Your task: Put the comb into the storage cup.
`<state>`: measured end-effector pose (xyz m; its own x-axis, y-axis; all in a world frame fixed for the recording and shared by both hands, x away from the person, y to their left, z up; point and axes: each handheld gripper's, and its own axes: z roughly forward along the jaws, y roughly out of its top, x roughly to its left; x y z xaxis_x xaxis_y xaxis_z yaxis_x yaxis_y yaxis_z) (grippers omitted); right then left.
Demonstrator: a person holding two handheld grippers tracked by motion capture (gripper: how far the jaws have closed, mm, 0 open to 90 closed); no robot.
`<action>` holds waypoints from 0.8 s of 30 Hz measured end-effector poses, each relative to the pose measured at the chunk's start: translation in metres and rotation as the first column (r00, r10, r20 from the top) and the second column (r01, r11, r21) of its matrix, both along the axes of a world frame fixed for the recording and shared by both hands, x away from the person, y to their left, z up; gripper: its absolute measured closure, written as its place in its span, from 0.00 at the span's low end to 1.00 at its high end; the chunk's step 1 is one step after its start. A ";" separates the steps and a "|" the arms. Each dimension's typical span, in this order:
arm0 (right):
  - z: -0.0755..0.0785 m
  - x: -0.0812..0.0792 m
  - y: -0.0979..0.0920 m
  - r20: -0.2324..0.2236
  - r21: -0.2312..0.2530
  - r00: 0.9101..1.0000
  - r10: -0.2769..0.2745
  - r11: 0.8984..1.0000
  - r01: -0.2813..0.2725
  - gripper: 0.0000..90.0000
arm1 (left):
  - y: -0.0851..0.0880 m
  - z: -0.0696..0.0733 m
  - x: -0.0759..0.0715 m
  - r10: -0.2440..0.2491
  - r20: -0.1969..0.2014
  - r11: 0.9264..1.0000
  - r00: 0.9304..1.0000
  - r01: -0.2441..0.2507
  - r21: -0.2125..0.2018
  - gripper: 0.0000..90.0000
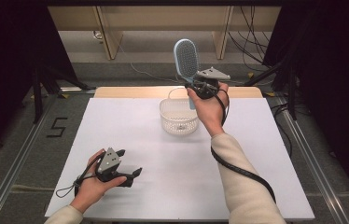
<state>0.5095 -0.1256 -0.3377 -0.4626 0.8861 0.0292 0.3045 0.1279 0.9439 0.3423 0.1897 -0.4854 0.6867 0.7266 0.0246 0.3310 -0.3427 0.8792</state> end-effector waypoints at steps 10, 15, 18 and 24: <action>-0.001 0.003 0.000 -0.001 -0.003 1.000 -0.006 1.000 0.006 0.78 | 0.000 0.000 0.000 -0.001 -0.001 1.000 1.000 0.001 -0.002 0.08; -0.003 0.005 0.001 -0.005 -0.007 1.000 -0.010 1.000 0.010 0.78 | 0.000 0.000 0.000 -0.002 -0.001 1.000 1.000 0.002 -0.004 0.08; -0.005 0.007 0.000 -0.008 -0.007 1.000 -0.016 1.000 0.016 0.78 | 0.000 0.000 0.000 -0.002 0.000 1.000 1.000 0.002 -0.004 0.08; -0.006 0.009 0.000 -0.008 -0.006 1.000 -0.019 1.000 0.019 0.78 | 0.000 0.000 0.000 -0.002 0.001 1.000 1.000 0.002 -0.005 0.08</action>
